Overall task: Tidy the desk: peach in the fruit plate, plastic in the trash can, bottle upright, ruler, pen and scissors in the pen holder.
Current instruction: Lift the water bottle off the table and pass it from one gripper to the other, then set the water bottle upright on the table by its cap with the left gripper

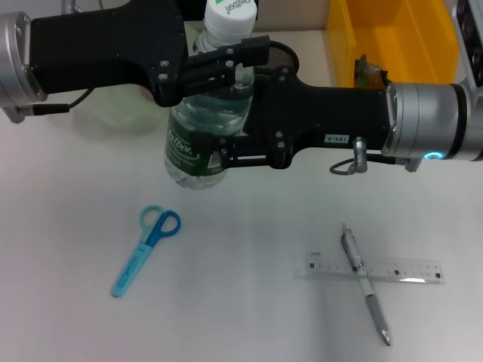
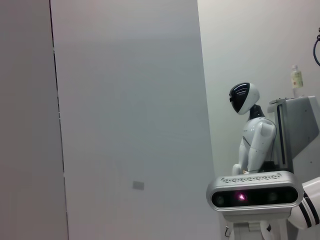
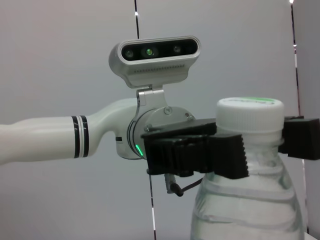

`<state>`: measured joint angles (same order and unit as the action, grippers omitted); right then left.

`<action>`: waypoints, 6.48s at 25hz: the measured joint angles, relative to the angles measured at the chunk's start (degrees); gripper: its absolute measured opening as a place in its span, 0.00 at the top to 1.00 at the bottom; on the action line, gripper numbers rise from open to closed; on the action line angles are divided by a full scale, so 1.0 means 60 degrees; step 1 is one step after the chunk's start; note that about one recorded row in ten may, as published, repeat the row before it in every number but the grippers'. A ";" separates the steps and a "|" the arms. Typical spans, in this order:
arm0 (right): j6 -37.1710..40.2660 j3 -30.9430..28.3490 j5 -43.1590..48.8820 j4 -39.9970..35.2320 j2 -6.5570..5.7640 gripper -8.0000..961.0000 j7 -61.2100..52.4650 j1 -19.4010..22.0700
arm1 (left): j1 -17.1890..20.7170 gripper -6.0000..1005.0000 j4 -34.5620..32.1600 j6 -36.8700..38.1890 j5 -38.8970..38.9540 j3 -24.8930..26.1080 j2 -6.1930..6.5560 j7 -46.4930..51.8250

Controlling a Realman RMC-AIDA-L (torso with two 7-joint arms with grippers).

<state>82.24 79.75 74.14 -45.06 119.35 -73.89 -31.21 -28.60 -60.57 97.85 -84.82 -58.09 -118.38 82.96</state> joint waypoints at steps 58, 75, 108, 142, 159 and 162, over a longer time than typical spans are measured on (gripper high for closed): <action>-0.0851 0.0034 0.0035 0.0580 0.0023 0.18 0.0430 0.0139 | 0.0390 0.55 -0.1214 0.0050 0.0650 0.1483 0.0004 0.0669; -0.0963 -0.0651 -0.0045 0.0803 0.0019 0.19 0.0428 0.0332 | 0.1272 0.55 -0.1246 -0.1133 0.0533 0.1907 0.0006 0.0573; -0.0536 -0.1004 -0.0911 0.0994 0.0052 0.19 0.0529 0.0637 | 0.1613 0.55 0.1617 -0.3410 0.0495 0.1936 -0.0022 -0.1864; -0.0408 -0.1034 -0.1066 0.1080 0.0045 0.20 0.0374 0.0596 | 0.1366 0.55 0.3002 -0.5056 0.0528 0.1947 -0.0035 -0.3307; -0.0451 -0.1181 -0.1061 0.1063 0.0023 0.20 0.0399 0.0500 | 0.1550 0.55 0.3018 -0.5276 0.0529 0.1963 0.0000 -0.3436; -0.0461 -0.1181 -0.1061 0.1069 0.0014 0.20 0.0416 0.0480 | 0.1560 0.55 0.3020 -0.5279 0.0530 0.1975 0.0000 -0.3435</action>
<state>79.47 72.66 67.77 -38.65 119.44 -71.39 -28.33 -19.24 -42.45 66.18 -81.64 -46.24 -118.38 62.35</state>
